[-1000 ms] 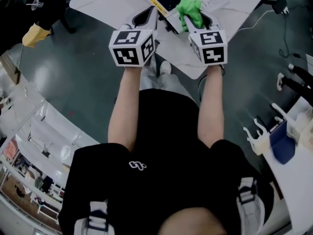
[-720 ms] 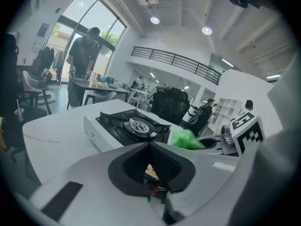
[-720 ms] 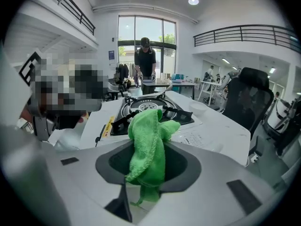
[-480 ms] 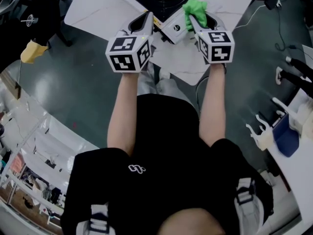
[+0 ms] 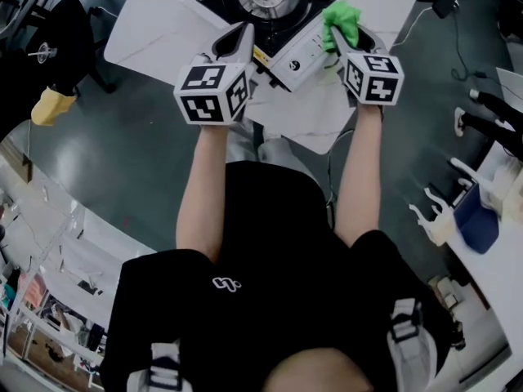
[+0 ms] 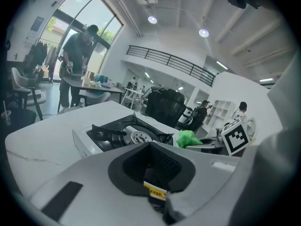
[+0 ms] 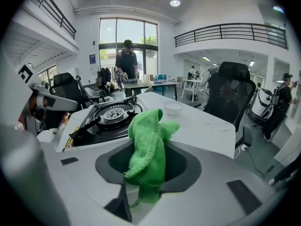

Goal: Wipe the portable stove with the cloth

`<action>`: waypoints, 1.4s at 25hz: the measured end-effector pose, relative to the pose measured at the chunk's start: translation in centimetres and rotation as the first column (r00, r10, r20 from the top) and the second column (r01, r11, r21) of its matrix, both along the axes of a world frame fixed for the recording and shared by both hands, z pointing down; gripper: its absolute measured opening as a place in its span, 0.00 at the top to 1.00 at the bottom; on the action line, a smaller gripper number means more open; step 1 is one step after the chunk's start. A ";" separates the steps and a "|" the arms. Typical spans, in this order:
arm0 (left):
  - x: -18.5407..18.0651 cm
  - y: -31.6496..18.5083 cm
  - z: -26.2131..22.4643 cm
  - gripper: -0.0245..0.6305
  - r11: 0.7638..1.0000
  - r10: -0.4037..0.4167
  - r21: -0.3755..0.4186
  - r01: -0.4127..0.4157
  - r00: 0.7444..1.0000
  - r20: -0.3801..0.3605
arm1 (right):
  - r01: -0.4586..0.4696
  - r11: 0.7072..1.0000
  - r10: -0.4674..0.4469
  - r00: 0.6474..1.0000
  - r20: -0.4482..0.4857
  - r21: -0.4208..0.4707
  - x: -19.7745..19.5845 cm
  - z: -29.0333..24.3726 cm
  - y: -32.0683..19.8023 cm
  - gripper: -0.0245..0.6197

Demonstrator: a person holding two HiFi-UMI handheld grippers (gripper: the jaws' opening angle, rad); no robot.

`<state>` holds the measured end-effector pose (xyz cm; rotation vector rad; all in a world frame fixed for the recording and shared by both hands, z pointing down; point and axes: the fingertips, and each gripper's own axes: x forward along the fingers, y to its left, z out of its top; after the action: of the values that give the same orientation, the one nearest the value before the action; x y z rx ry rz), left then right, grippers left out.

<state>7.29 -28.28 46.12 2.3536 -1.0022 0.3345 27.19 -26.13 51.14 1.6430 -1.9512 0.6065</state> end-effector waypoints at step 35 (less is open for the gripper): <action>-3.0 -11.0 -2.1 0.97 0.997 -0.067 0.022 0.072 0.985 -0.161 | -0.029 0.996 0.013 0.983 -0.184 -0.082 2.3 -1.7 -9.8 0.75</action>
<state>4.29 -39.27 44.00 2.3221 -1.0148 0.1031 29.48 -35.91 49.45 1.6093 -1.7548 0.5185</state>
